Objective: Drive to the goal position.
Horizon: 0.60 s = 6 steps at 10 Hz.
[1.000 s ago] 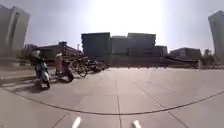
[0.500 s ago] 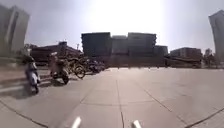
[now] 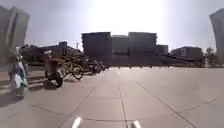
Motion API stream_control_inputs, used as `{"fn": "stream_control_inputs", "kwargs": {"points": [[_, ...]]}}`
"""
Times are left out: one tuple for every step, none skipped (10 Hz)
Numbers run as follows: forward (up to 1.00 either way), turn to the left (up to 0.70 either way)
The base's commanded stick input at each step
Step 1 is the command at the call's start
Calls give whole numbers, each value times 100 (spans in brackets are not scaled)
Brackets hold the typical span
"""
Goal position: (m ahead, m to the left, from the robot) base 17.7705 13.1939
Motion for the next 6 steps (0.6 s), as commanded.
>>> {"fn": "stream_control_inputs", "kwargs": {"points": [[100, 0], [100, 0], [100, 0], [100, 0], [100, 0], [100, 0]]}}
